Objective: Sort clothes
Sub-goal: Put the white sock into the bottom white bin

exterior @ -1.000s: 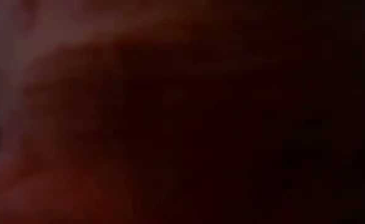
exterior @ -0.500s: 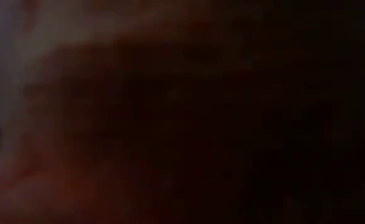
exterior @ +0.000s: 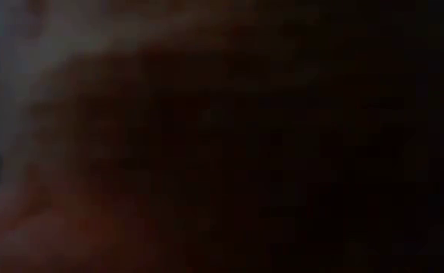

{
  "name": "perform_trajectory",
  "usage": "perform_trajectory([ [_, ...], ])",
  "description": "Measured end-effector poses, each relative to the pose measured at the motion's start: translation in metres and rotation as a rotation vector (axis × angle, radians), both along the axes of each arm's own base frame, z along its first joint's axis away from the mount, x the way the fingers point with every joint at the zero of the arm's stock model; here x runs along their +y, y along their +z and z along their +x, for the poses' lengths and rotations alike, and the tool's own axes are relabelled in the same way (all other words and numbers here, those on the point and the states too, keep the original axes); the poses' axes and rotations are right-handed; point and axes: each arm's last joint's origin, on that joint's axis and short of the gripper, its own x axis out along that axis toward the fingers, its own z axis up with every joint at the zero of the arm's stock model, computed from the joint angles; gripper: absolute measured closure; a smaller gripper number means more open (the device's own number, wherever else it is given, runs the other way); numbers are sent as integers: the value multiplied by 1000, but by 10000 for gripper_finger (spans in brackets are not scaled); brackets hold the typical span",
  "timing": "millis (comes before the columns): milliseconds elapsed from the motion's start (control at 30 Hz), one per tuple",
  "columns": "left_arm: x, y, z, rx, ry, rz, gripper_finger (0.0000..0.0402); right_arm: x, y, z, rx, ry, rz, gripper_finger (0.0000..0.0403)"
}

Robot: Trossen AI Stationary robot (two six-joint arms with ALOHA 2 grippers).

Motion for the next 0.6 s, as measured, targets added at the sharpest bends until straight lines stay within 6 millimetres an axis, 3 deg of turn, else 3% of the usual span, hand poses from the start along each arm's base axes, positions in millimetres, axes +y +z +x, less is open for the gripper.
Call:
perform_trajectory([
  [133, 1, 0, -1, 19, -57, 7, 297, 0, 0, 0, -1, 0, 1, 123],
  [300, -7, 11, 7, -19, -197, -28, 382, 0, 0, 0, -1, 0, 1, 123],
  [467, -23, 48, 21, -50, -329, -150, 385, 0, 0, 0, 7, 9, -7, 123],
  [600, -26, 89, 26, -66, -425, -208, 385, 0, 0, 0, 5, 11, -7, 123],
])
